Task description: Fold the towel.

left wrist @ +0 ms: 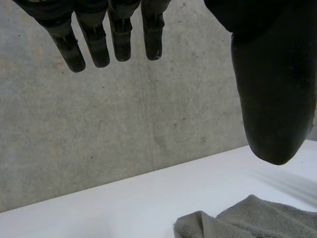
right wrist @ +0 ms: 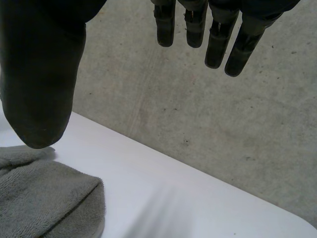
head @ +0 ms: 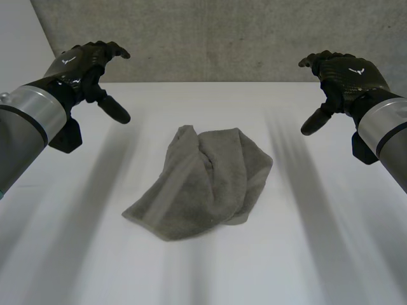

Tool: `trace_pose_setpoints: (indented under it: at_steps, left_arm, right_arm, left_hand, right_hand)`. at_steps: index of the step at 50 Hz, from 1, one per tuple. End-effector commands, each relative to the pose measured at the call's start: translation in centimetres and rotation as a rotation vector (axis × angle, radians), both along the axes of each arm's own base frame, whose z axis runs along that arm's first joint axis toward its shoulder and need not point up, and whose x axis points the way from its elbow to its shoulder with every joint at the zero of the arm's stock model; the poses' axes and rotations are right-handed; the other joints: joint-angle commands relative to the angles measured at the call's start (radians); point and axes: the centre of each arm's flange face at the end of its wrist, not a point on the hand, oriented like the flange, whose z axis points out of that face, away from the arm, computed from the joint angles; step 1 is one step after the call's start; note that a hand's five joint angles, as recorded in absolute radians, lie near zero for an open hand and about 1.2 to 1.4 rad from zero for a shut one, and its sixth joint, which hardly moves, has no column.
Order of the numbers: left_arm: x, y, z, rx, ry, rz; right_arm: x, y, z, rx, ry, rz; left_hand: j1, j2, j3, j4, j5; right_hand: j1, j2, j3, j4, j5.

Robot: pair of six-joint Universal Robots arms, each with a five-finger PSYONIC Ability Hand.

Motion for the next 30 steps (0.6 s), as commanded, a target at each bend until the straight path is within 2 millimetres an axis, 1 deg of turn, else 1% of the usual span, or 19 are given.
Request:
trace_pose_setpoints:
  at_steps: [1,7,11,12,13,14,15,16,17,18,19,20,21,22,23,24,25,29,30]
  left_arm:
    - [0.0,0.2,-0.4,0.008,-0.006,-0.004]
    - [-0.6,0.9,-1.0,0.002,-0.023,-0.036]
    - [-1.7,2.5,-3.4,0.032,-0.102,-0.09]
    - [-1.7,2.5,-3.4,0.032,-0.102,-0.09]
    - [-2.2,3.1,-4.4,0.028,-0.133,-0.114]
    - [-2.7,3.5,-5.5,0.018,-0.168,-0.134]
    - [-2.7,3.5,-5.6,0.017,-0.169,-0.134]
    - [-3.2,3.7,-7.0,0.01,-0.205,-0.154]
    - [-3.7,3.9,-8.7,0.012,-0.246,-0.178]
    - [-3.7,3.9,-8.7,0.012,-0.246,-0.178]
    - [-4.3,4.3,-10.1,0.009,-0.283,-0.203]
    - [-4.3,4.3,-10.1,0.009,-0.283,-0.203]
    - [-4.8,4.7,-11.3,0.006,-0.323,-0.228]
    - [-5.4,5.1,-12.6,0.01,-0.362,-0.257]
    - [-5.4,5.1,-12.7,0.01,-0.363,-0.257]
    - [-5.8,5.3,-13.8,0.013,-0.398,-0.278]
    - [-6.2,5.5,-14.7,0.016,-0.431,-0.299]
    - [-6.7,5.8,-16.0,0.012,-0.481,-0.328]
    - [-7.0,5.7,-16.5,0.005,-0.503,-0.338]
  right_arm:
    - [0.0,0.0,-0.1,0.002,0.003,-0.001]
    - [0.1,-0.1,-0.3,-0.004,0.028,0.006]
    - [0.2,-0.4,-1.2,0.009,0.078,0.015]
    - [0.3,-0.7,-2.1,0.028,0.109,0.018]
    - [0.4,-0.8,-3.1,0.059,0.139,0.027]
    - [0.4,-0.8,-3.1,0.059,0.139,0.027]
    - [0.6,-0.8,-4.3,0.101,0.165,0.041]
    - [0.9,-0.8,-5.6,0.148,0.184,0.06]
    - [0.9,-0.8,-5.6,0.148,0.184,0.06]
    - [1.2,-0.8,-7.1,0.192,0.197,0.08]
    - [1.2,-0.8,-7.1,0.193,0.197,0.08]
    - [1.6,-0.8,-8.6,0.233,0.207,0.104]
    - [2.2,-0.6,-9.9,0.263,0.21,0.133]
    - [2.2,-0.6,-9.9,0.263,0.21,0.133]
    - [2.8,-0.4,-11.0,0.282,0.215,0.165]
    - [3.3,-0.3,-12.1,0.289,0.222,0.193]
    - [3.3,-0.3,-12.1,0.289,0.222,0.193]
    - [4.5,-0.1,-14.9,0.289,0.235,0.242]
    - [4.6,-0.1,-14.9,0.289,0.235,0.242]
  left_hand:
    - [-0.068,-0.064,-0.058,-0.066,-0.043]
    - [-0.071,-0.067,-0.058,-0.066,-0.046]
    - [-0.071,-0.067,-0.058,-0.066,-0.046]
    - [-0.071,-0.067,-0.058,-0.066,-0.046]
    - [-0.071,-0.067,-0.058,-0.066,-0.046]
    - [-0.071,-0.067,-0.058,-0.066,-0.046]
    - [-0.071,-0.067,-0.058,-0.066,-0.046]
    - [-0.071,-0.067,-0.058,-0.066,-0.046]
    - [-0.071,-0.067,-0.058,-0.066,-0.046]
    - [-0.071,-0.067,-0.058,-0.066,-0.046]
    - [-0.074,-0.07,-0.058,-0.066,-0.049]
    - [-0.074,-0.07,-0.058,-0.066,-0.049]
    - [-0.074,-0.07,-0.058,-0.066,-0.049]
    - [-0.074,-0.07,-0.058,-0.066,-0.049]
    - [-0.074,-0.07,-0.058,-0.066,-0.049]
    - [-0.074,-0.07,-0.058,-0.066,-0.049]
    - [-0.074,-0.07,-0.058,-0.066,-0.049]
    - [-0.074,-0.07,-0.058,-0.066,-0.049]
    - [-0.074,-0.07,-0.058,-0.066,-0.049]
  right_hand:
    - [-0.064,-0.071,-0.052,-0.076,-0.062]
    - [-0.064,-0.071,-0.052,-0.076,-0.062]
    - [-0.064,-0.071,-0.052,-0.076,-0.062]
    - [-0.064,-0.071,-0.052,-0.076,-0.062]
    - [-0.064,-0.071,-0.052,-0.076,-0.062]
    - [-0.064,-0.071,-0.052,-0.076,-0.062]
    - [-0.064,-0.071,-0.052,-0.076,-0.062]
    - [-0.064,-0.071,-0.052,-0.076,-0.062]
    - [-0.064,-0.071,-0.052,-0.076,-0.062]
    - [-0.064,-0.071,-0.052,-0.076,-0.062]
    - [-0.064,-0.071,-0.052,-0.076,-0.062]
    - [-0.064,-0.071,-0.052,-0.076,-0.062]
    - [-0.064,-0.071,-0.052,-0.076,-0.062]
    - [-0.064,-0.071,-0.052,-0.076,-0.062]
    - [-0.064,-0.071,-0.052,-0.076,-0.062]
    - [-0.064,-0.071,-0.052,-0.076,-0.062]
    - [-0.064,-0.071,-0.052,-0.076,-0.062]
    - [-0.064,-0.071,-0.052,-0.076,-0.062]
    - [-0.064,-0.071,-0.052,-0.076,-0.062]
